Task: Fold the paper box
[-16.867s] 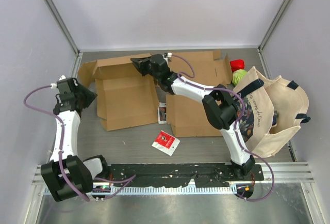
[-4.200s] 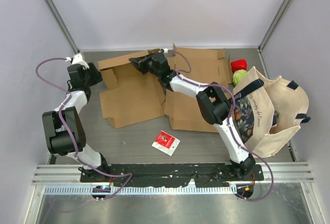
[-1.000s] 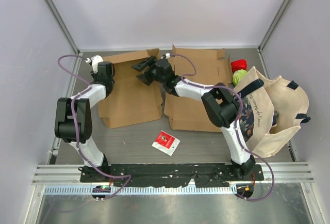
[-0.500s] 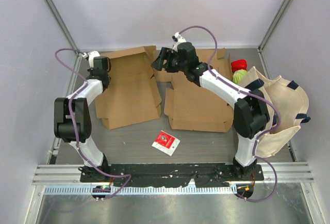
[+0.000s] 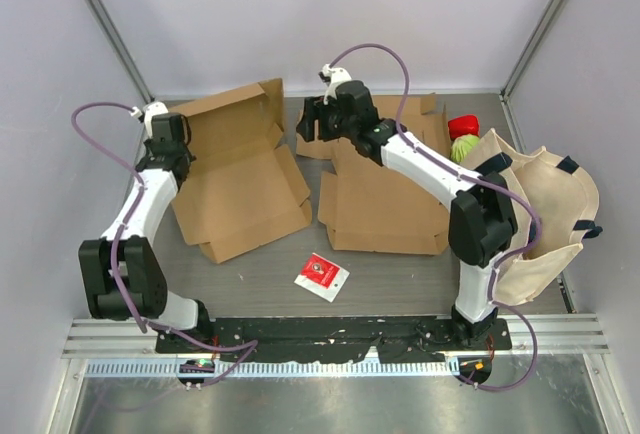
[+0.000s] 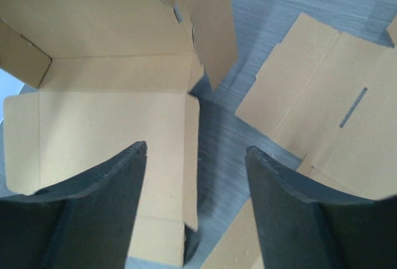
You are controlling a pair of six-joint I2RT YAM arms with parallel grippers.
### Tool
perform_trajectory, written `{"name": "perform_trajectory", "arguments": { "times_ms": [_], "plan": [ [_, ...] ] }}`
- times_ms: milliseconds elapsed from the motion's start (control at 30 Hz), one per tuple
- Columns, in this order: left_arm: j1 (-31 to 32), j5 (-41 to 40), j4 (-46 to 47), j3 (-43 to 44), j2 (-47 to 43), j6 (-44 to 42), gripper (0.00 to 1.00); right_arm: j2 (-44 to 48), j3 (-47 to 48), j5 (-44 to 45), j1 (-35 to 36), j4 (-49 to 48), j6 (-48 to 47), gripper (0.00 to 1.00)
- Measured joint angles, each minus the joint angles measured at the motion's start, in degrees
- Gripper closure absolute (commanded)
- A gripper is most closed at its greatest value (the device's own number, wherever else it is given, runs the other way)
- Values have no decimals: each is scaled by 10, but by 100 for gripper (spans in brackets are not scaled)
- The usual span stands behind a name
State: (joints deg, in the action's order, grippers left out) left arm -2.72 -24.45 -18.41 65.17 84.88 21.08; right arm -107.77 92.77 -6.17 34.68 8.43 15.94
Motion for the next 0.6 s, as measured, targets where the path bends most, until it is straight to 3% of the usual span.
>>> {"name": "perform_trajectory", "arguments": {
  "times_ms": [267, 433, 600],
  "plan": [
    [-4, 40, 66, -56, -2, -51, 100, -78, 45, 83, 69, -44, 0, 86],
    [-16, 60, 83, -56, 20, -52, 100, -150, 90, 165, 118, -49, -2, 99],
    [-18, 66, 94, -56, 27, -52, 100, -193, 95, 231, 134, -67, -6, 99]
  ]
}}
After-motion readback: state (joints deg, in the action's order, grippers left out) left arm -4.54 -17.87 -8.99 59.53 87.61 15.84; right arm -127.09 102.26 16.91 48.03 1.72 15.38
